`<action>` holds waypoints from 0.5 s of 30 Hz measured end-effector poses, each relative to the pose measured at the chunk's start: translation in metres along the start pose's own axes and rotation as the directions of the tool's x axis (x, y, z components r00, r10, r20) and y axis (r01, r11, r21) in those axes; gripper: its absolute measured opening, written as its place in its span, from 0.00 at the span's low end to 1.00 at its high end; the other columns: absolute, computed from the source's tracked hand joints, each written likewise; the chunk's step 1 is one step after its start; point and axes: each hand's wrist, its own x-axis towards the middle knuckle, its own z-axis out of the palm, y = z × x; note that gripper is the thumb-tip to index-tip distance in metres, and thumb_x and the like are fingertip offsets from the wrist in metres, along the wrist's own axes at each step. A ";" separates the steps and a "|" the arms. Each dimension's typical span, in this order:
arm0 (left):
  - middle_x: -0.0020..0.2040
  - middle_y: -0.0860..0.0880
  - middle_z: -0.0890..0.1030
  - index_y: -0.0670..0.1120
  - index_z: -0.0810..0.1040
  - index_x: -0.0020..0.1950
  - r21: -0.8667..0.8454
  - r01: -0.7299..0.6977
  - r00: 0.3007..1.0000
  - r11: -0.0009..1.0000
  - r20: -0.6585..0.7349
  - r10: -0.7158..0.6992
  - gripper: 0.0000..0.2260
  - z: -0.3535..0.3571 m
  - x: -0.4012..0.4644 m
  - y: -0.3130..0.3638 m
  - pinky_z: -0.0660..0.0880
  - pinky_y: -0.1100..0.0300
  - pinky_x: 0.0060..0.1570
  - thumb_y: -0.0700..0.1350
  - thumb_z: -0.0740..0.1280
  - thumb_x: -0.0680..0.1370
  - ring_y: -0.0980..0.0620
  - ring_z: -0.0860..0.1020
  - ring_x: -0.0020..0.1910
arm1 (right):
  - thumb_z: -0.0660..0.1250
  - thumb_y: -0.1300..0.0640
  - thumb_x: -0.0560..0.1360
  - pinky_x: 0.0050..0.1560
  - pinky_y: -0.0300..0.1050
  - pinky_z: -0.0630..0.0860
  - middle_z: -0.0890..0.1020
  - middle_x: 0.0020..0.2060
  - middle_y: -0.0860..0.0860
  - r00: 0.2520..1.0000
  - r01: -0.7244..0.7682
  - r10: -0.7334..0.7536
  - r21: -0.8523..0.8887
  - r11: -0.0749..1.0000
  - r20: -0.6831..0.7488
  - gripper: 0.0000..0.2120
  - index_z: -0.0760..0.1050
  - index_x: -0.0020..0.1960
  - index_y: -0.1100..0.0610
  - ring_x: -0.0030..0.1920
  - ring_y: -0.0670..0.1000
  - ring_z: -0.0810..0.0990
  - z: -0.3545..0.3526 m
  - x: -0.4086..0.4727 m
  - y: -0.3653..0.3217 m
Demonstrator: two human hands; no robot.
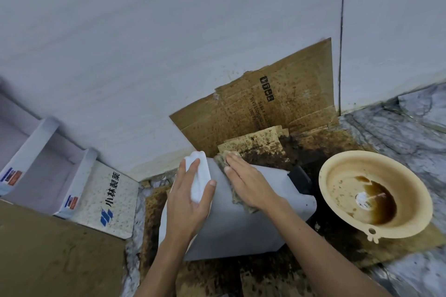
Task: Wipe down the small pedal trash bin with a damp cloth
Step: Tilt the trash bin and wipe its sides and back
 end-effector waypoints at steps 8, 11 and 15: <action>0.83 0.54 0.59 0.59 0.65 0.80 -0.010 0.014 0.999 1.000 0.037 -0.014 0.29 0.003 0.007 -0.005 0.60 0.57 0.70 0.64 0.63 0.80 0.50 0.62 0.80 | 0.56 0.54 0.84 0.77 0.39 0.51 0.60 0.77 0.39 0.978 0.186 -0.177 0.082 0.979 -0.108 0.22 0.61 0.77 0.47 0.77 0.39 0.54 0.016 -0.070 0.014; 0.83 0.55 0.59 0.61 0.66 0.79 -0.014 0.022 1.000 1.000 0.022 -0.022 0.31 0.003 0.006 -0.007 0.66 0.51 0.71 0.67 0.60 0.77 0.50 0.65 0.79 | 0.54 0.55 0.84 0.78 0.42 0.51 0.59 0.77 0.40 0.992 0.059 -0.051 0.064 0.996 -0.116 0.22 0.61 0.77 0.51 0.77 0.40 0.55 0.006 -0.066 0.037; 0.83 0.53 0.60 0.59 0.67 0.79 -0.035 0.026 1.000 0.999 0.000 -0.026 0.31 0.004 0.004 -0.006 0.68 0.45 0.73 0.67 0.60 0.77 0.50 0.64 0.79 | 0.50 0.52 0.85 0.77 0.41 0.48 0.58 0.78 0.46 0.991 -0.097 0.095 -0.012 0.995 -0.098 0.23 0.57 0.79 0.54 0.78 0.44 0.54 -0.001 -0.029 0.027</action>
